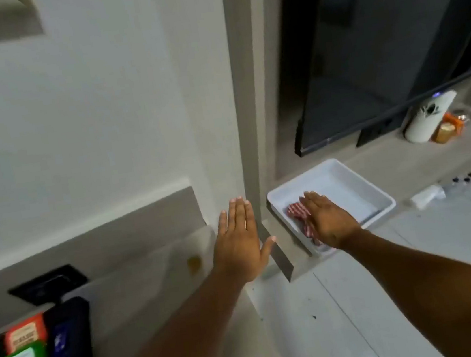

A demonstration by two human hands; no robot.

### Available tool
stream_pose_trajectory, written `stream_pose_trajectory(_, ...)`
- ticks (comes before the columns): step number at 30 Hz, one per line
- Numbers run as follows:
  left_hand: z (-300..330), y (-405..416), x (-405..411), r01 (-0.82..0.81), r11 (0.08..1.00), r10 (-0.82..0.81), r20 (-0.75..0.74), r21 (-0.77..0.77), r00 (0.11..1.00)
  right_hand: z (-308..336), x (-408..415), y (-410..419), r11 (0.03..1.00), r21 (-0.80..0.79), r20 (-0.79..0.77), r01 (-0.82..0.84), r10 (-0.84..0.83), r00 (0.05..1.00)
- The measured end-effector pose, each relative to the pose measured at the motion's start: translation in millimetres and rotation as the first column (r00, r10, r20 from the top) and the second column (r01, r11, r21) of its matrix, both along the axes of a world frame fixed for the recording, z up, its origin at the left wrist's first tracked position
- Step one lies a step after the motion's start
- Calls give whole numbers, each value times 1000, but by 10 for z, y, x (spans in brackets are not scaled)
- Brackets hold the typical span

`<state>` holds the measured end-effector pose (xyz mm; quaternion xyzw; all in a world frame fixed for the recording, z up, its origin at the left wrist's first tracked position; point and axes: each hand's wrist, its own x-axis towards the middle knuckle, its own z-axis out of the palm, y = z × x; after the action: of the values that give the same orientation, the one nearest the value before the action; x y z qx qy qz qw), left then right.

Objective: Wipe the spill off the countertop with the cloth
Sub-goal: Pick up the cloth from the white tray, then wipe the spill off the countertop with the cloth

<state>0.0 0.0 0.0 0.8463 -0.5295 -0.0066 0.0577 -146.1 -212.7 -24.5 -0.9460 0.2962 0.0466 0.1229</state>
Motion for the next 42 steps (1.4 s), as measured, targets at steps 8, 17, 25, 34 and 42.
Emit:
stream_pose_trajectory(8,-878,-612,-91,51,997,-45,-107,59,993,-792,278,-417,991,108,17,73,-76,997)
stream_pose_trajectory(17,-1149,-859,-58,82,986,-59,-162,143,985,-1025,536,-603,990,131,-60,43,-35,998)
stream_pose_trajectory(25,-917,-398,-30,77,989,-61,-135,124,989,-722,465,-475,992,116,-58,57,-51,997)
stream_pose_trajectory(34,-575,459,-172,7,994,3,-96,107,995,64,297,981,978,171,408,123,-184,894)
stream_pose_trajectory(42,-765,2206,-447,-129,974,152,-113,184,982,-367,-200,3081,921,391,464,4,-201,863)
